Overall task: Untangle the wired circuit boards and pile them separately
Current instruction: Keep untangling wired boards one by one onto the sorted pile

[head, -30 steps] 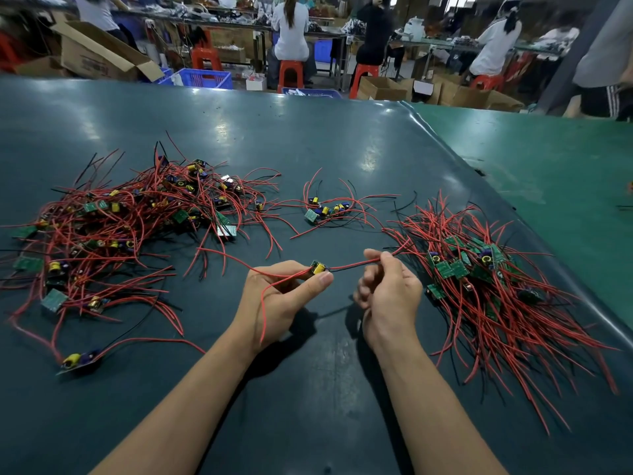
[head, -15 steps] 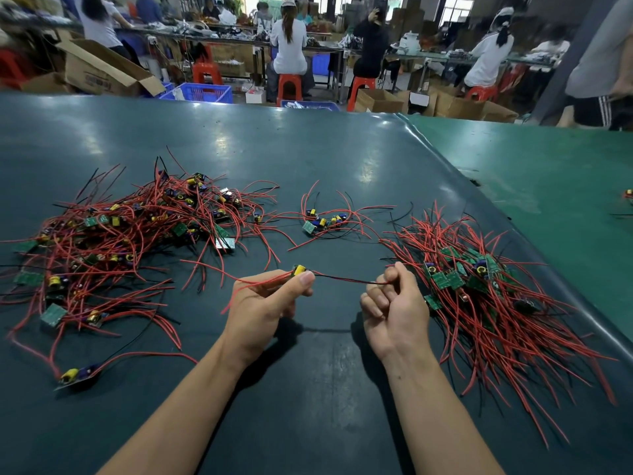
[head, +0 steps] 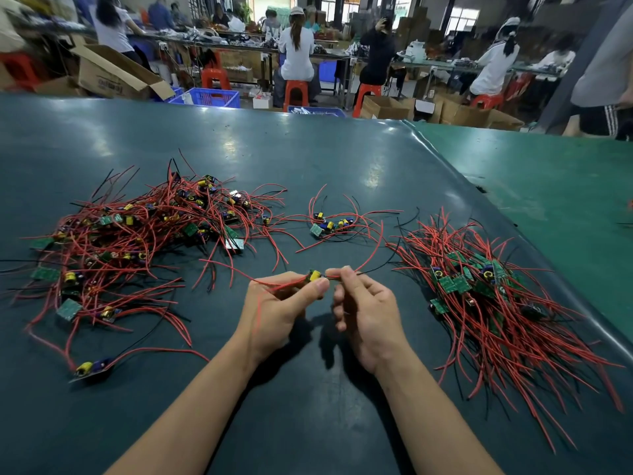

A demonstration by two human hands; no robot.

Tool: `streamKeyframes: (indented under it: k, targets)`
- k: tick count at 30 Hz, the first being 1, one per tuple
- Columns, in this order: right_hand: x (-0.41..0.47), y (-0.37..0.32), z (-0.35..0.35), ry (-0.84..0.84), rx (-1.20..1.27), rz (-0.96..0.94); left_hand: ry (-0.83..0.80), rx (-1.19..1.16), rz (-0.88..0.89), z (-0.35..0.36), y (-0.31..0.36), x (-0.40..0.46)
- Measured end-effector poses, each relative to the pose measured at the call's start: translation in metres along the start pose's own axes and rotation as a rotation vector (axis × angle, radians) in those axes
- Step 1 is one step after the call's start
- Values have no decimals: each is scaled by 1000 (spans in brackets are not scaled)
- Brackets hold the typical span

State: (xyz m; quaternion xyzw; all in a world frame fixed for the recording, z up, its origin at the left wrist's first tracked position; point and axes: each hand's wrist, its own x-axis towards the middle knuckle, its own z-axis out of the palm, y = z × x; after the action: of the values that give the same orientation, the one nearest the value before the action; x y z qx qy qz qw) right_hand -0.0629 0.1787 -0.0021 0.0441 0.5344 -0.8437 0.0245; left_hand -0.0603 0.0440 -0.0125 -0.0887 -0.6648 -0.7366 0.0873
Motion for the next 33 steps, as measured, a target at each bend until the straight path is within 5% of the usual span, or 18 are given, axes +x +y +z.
streamKeyframes:
  k: [7,10,17,23,33]
  targets:
    - [13,-11,-20,355,251,-126,175,109,39,-7,-11,5]
    - [17,-13,-28,443,337,-131,287,-106,-26,-9,-9,10]
    - [1,-1,-11,218,-264,-266,364,174,460,-9,-3,4]
    - [-9,7,2,-187,-166,-128,116,538,481,-8,-2,6]
    - [6,11,-3,62,-37,-132,64,806,533,-6,-7,-1]
